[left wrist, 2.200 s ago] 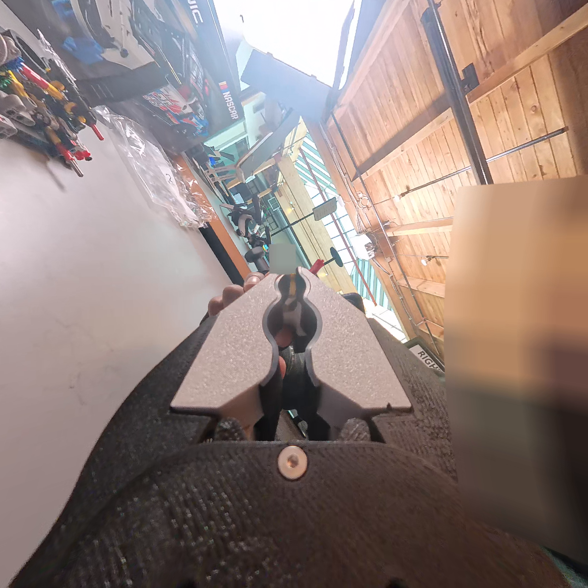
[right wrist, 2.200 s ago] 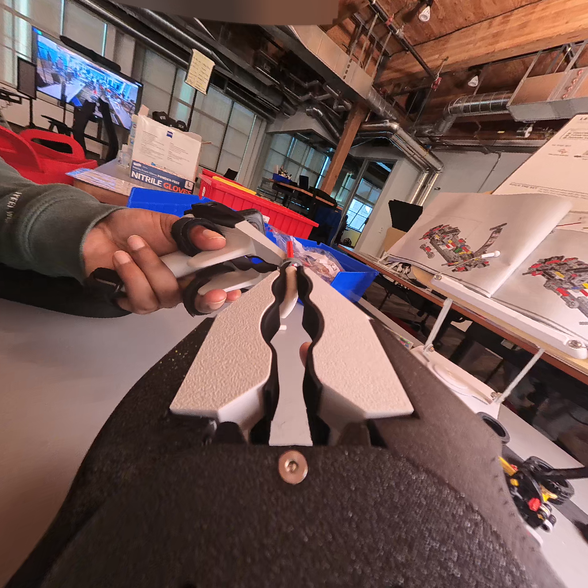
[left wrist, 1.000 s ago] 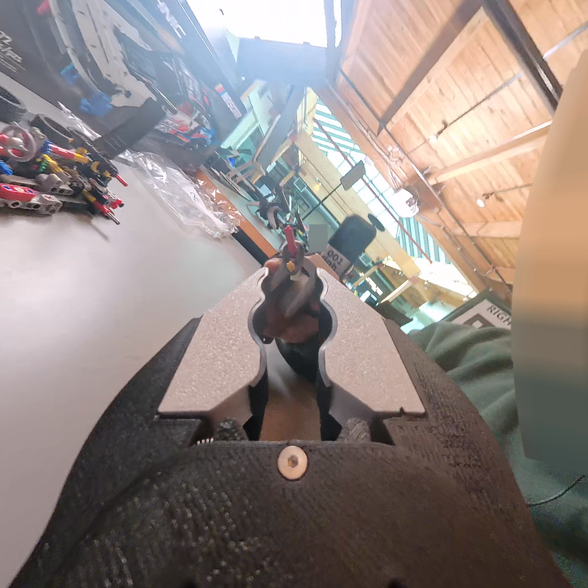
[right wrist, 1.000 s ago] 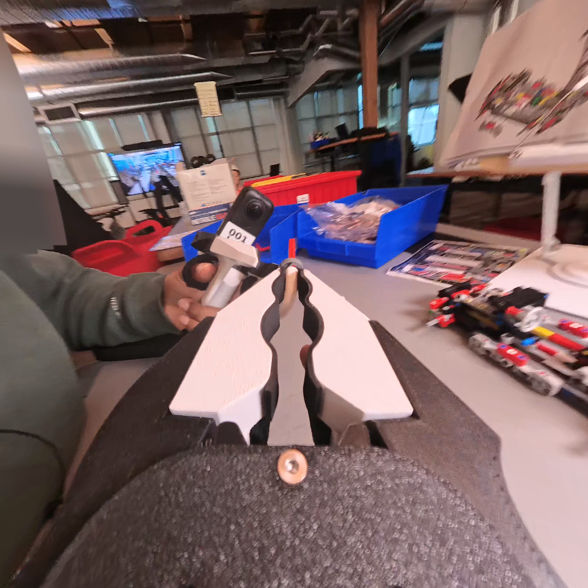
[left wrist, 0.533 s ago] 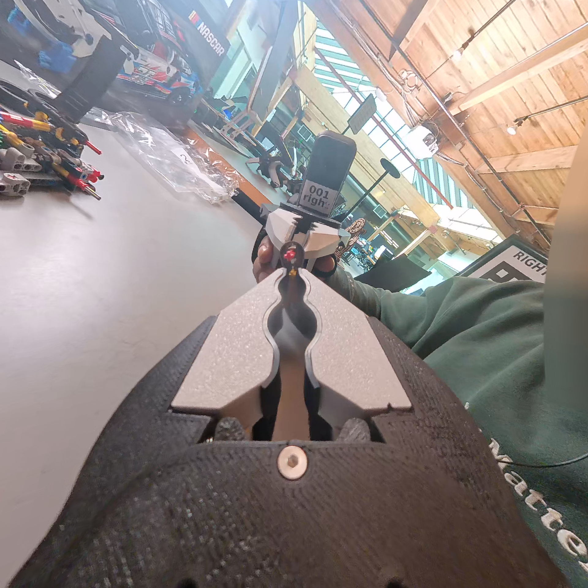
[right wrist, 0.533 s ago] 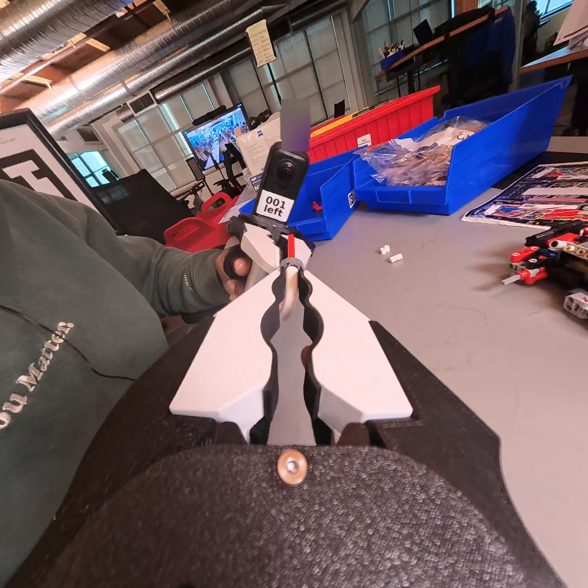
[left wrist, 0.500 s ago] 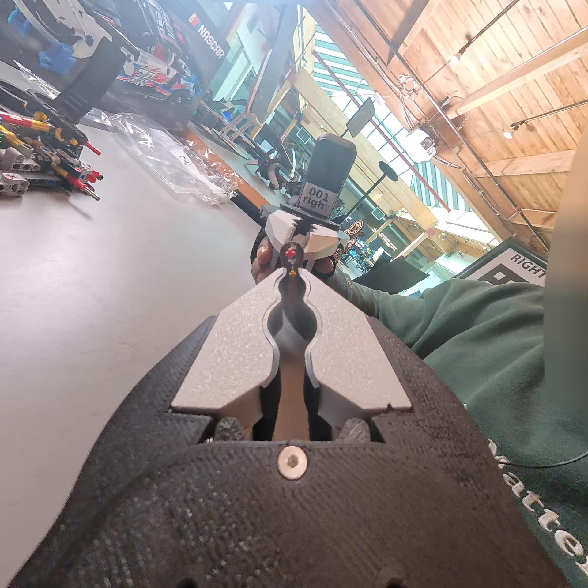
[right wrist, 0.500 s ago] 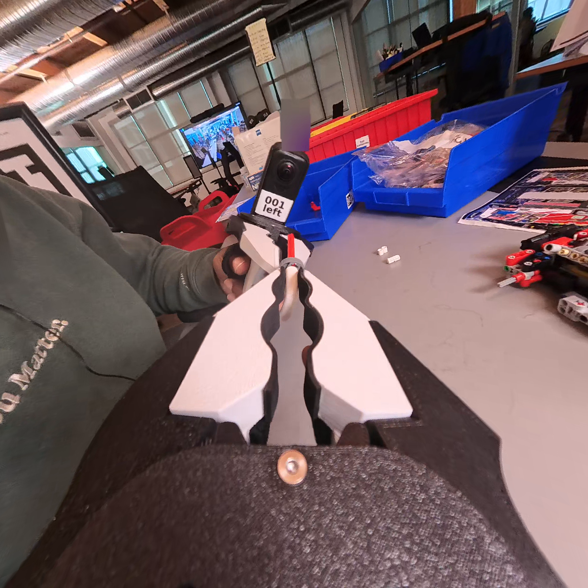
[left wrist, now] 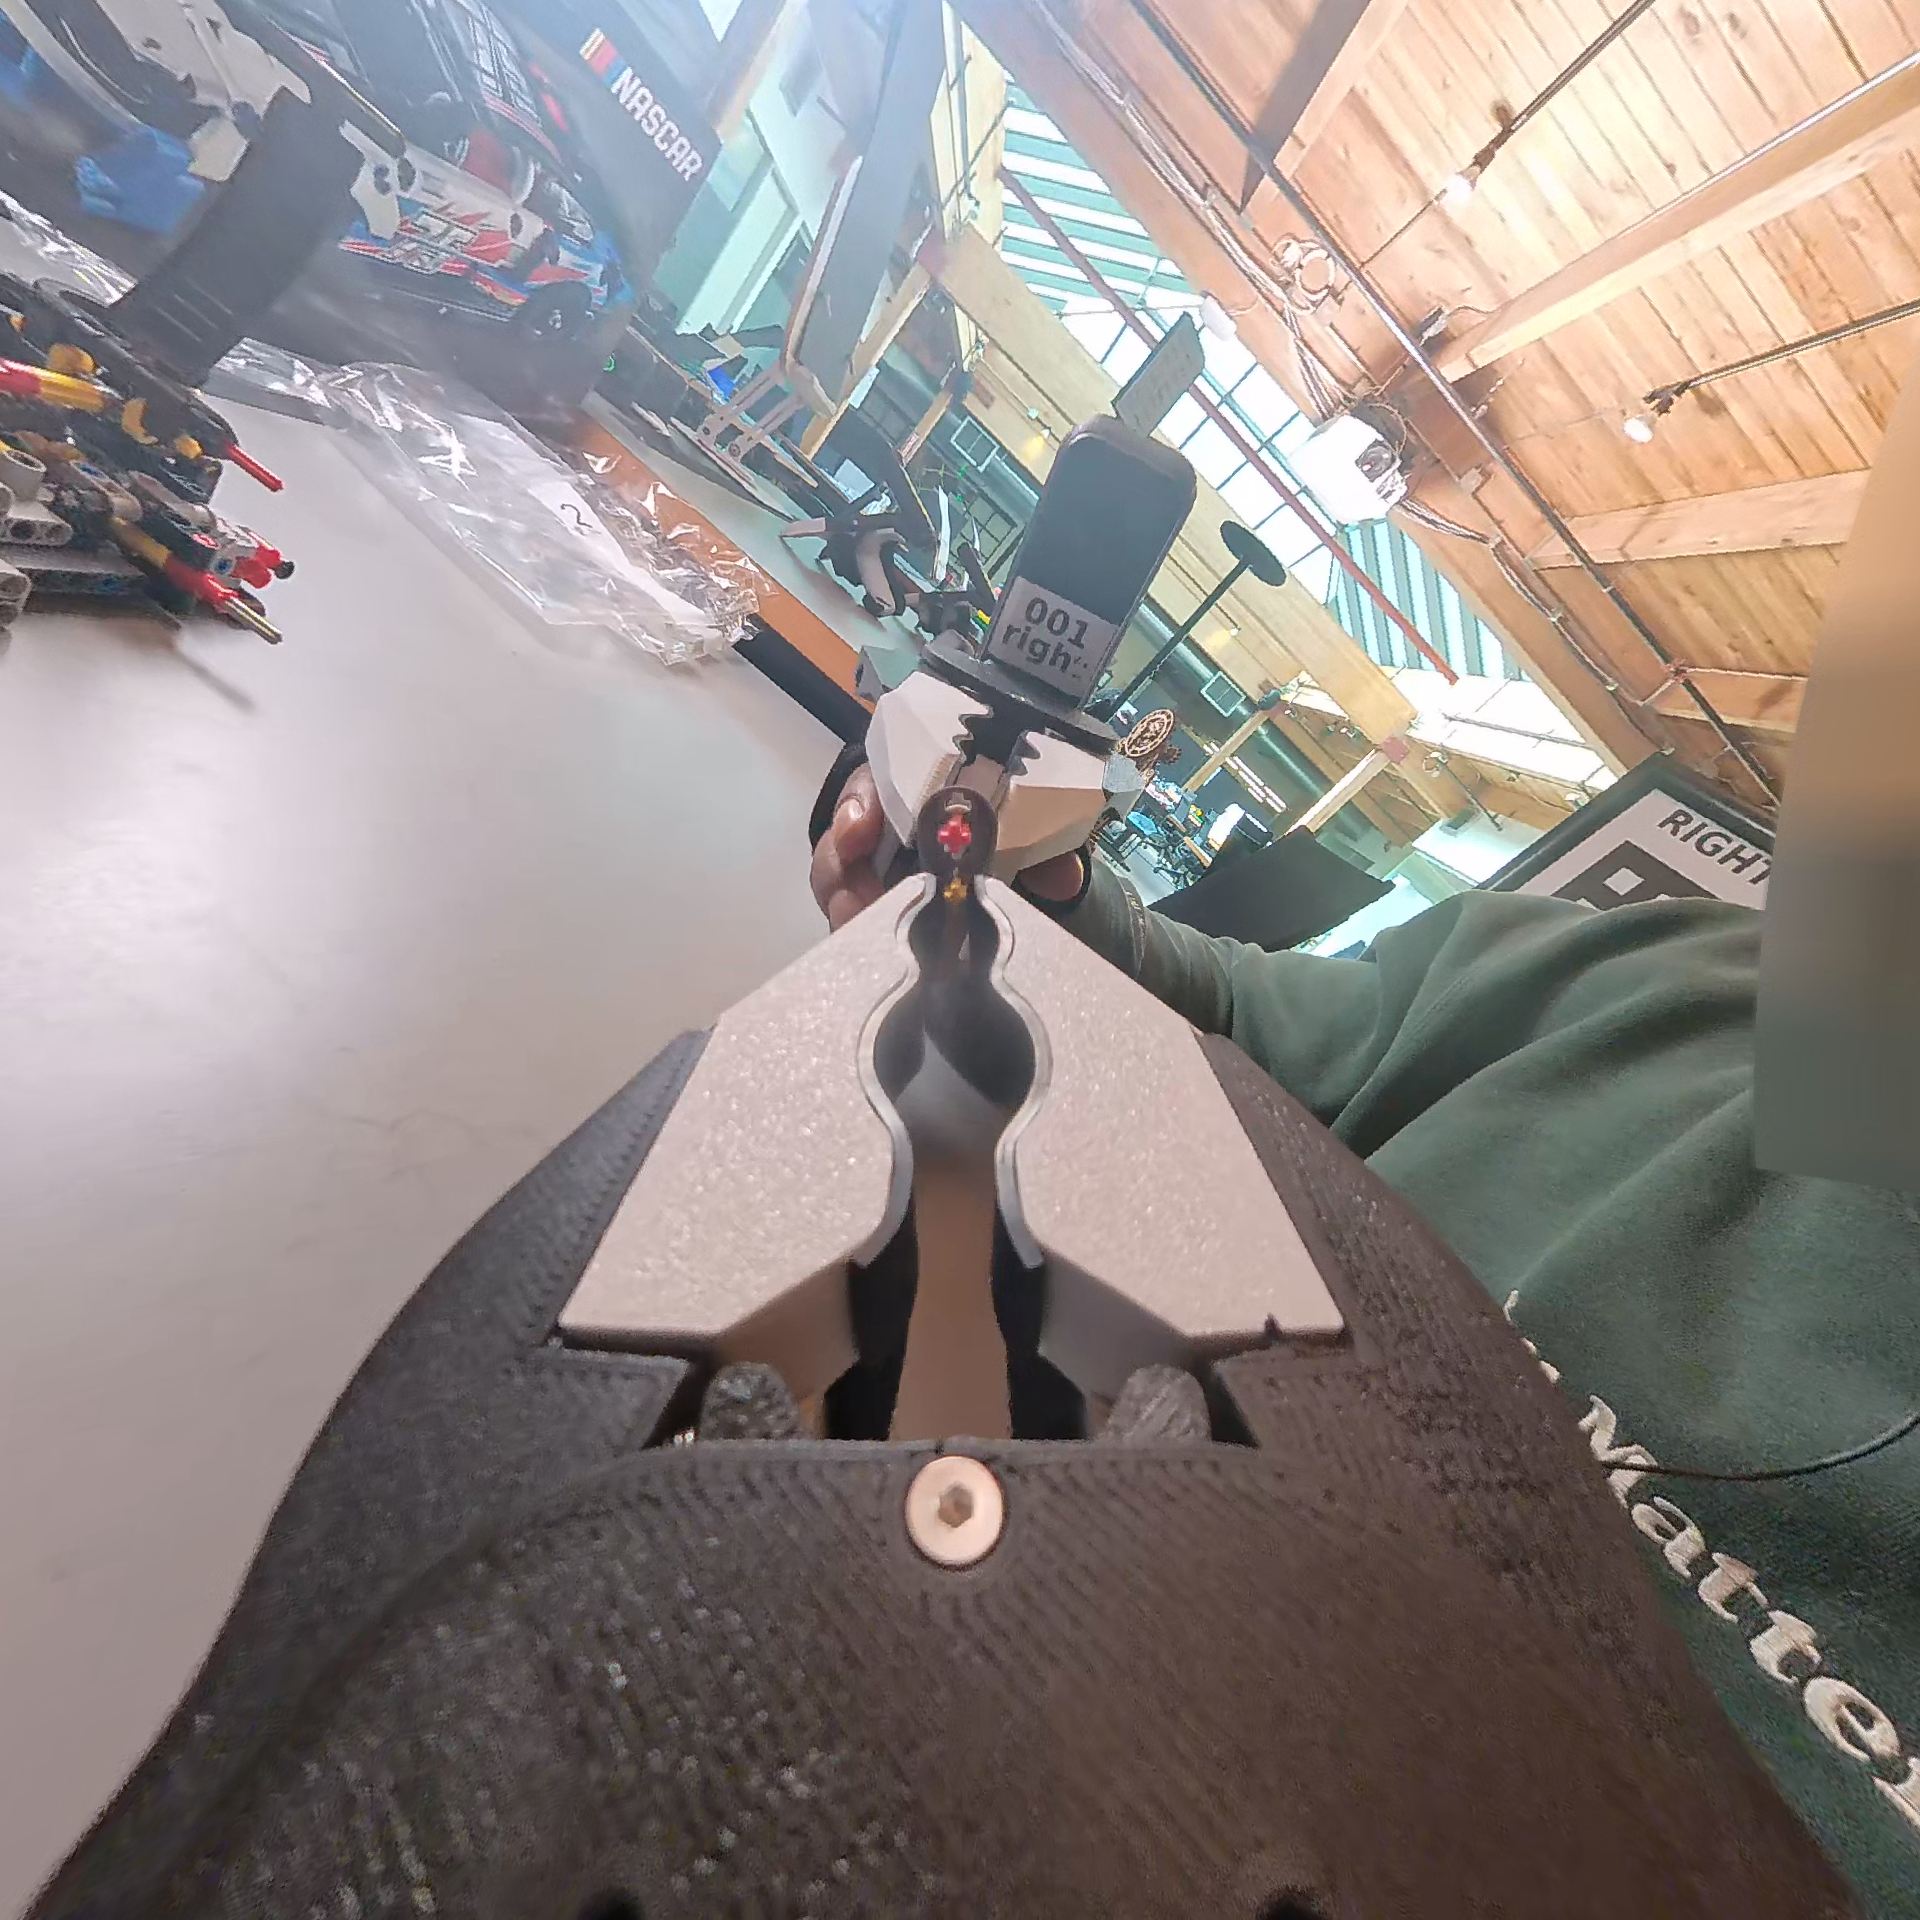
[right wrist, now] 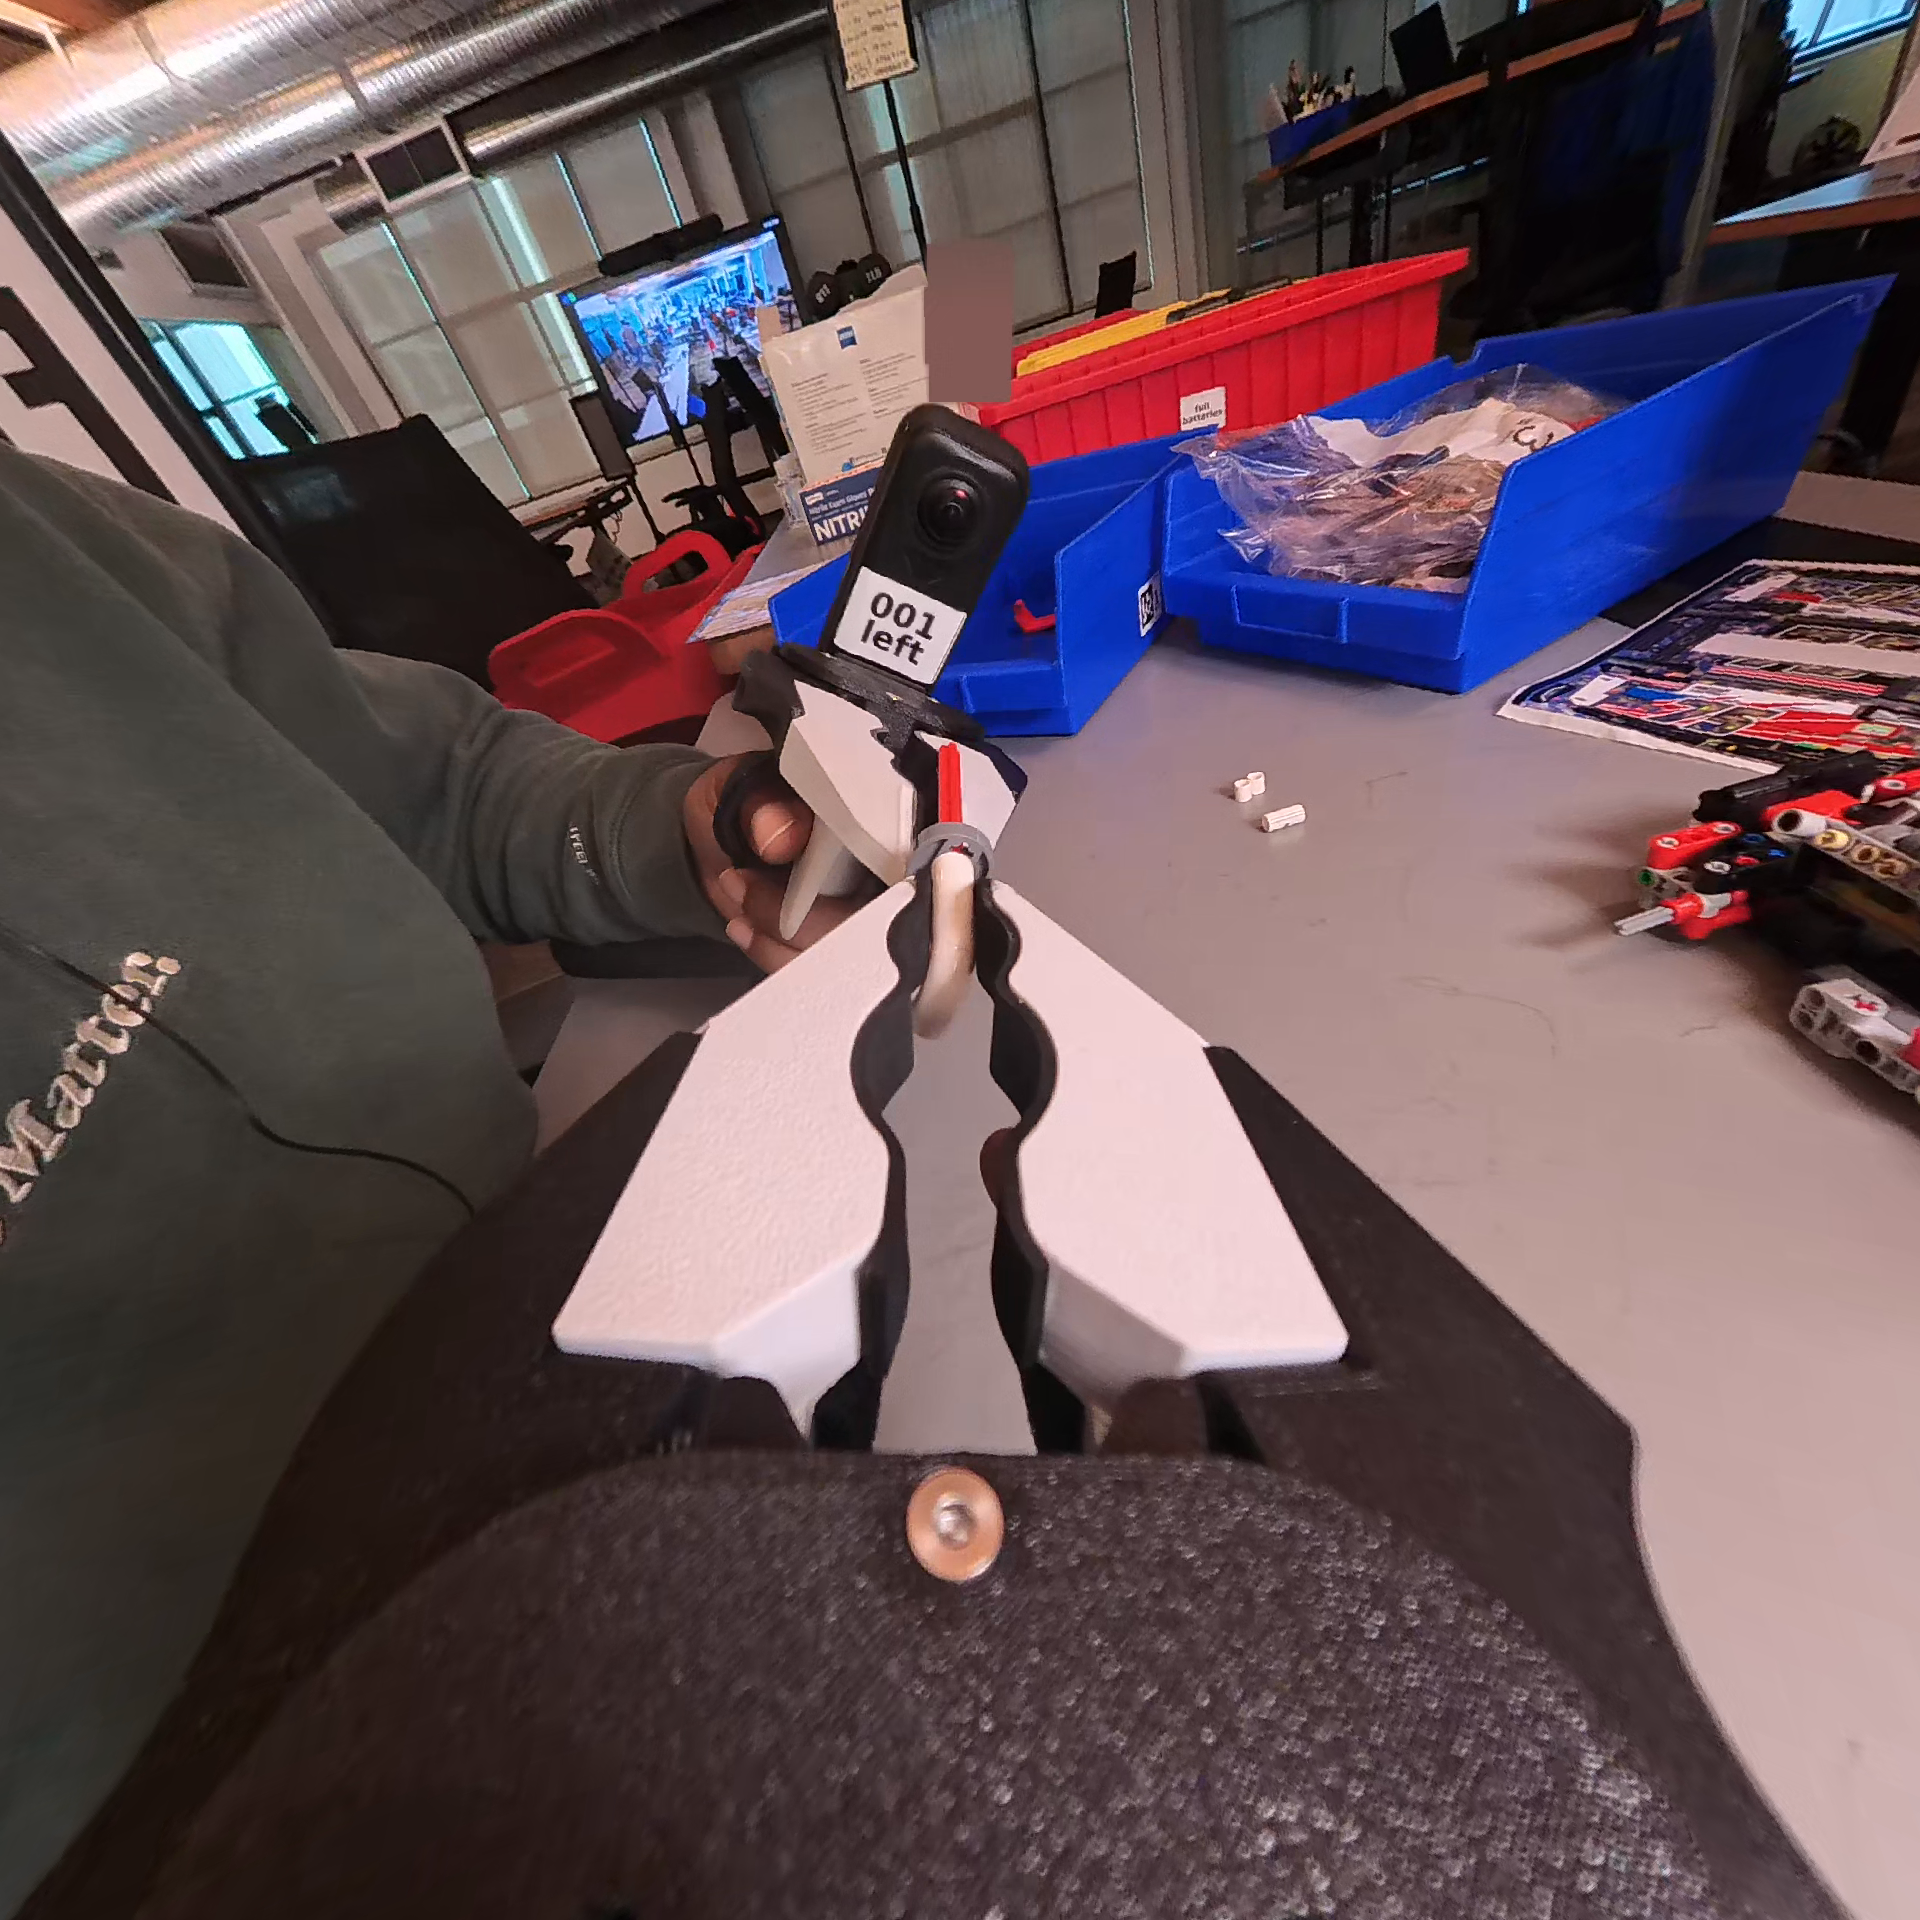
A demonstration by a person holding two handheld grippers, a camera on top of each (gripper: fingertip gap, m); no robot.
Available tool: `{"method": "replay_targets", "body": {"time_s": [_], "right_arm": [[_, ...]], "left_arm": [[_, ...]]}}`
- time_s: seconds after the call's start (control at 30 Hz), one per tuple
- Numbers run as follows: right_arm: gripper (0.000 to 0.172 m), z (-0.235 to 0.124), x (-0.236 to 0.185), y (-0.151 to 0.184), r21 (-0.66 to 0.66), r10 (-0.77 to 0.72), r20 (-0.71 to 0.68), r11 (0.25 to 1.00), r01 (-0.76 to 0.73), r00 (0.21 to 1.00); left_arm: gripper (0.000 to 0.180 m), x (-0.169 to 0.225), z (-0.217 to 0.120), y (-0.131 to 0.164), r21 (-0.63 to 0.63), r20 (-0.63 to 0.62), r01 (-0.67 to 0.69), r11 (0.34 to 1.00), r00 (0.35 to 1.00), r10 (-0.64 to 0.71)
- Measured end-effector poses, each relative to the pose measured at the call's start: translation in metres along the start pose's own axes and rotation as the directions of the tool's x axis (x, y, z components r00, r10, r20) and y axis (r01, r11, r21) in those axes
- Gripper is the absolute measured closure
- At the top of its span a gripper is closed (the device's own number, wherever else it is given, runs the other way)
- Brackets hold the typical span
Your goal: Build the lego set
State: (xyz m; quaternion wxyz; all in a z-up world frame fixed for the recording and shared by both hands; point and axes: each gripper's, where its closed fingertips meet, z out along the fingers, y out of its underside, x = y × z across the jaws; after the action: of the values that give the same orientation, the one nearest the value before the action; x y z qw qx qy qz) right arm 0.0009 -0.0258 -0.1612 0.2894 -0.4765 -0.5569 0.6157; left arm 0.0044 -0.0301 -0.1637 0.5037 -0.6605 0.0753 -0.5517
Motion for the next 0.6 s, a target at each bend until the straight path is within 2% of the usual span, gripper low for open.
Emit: {"method": "replay_targets", "body": {"time_s": [0.17, 0.27, 0.37, 0.6], "right_arm": [[0.166, -0.0009, -0.0004, 0.0005, 0.006, 0.024, 0.014, 1.000, -0.024, 1.000], [0.149, -0.0016, -0.0009, -0.0020, 0.019, 0.051, 0.031, 0.998, -0.052, 0.998], [0.142, -0.0028, 0.0024, -0.0019, 0.022, 0.064, 0.022, 0.998, -0.064, 0.998], [0.143, 0.0034, -0.0039, 0.0032, 0.011, 0.108, 0.063, 0.994, -0.109, 0.992]], "left_arm": [[0.180, -0.0006, 0.0004, 0.0009, 0.000, 0.000, 0.000, 1.000, 1.000, 0.000], [0.179, -0.0021, -0.0002, 0.0002, 0.006, 0.007, -0.002, 1.000, 1.000, 0.002], [0.179, -0.0032, -0.0008, -0.0008, 0.015, 0.008, 0.005, 1.000, 1.000, -0.005], [0.179, -0.0020, 0.0007, 0.0017, 0.008, 0.016, -0.044, 0.999, 0.999, 0.044]]}}
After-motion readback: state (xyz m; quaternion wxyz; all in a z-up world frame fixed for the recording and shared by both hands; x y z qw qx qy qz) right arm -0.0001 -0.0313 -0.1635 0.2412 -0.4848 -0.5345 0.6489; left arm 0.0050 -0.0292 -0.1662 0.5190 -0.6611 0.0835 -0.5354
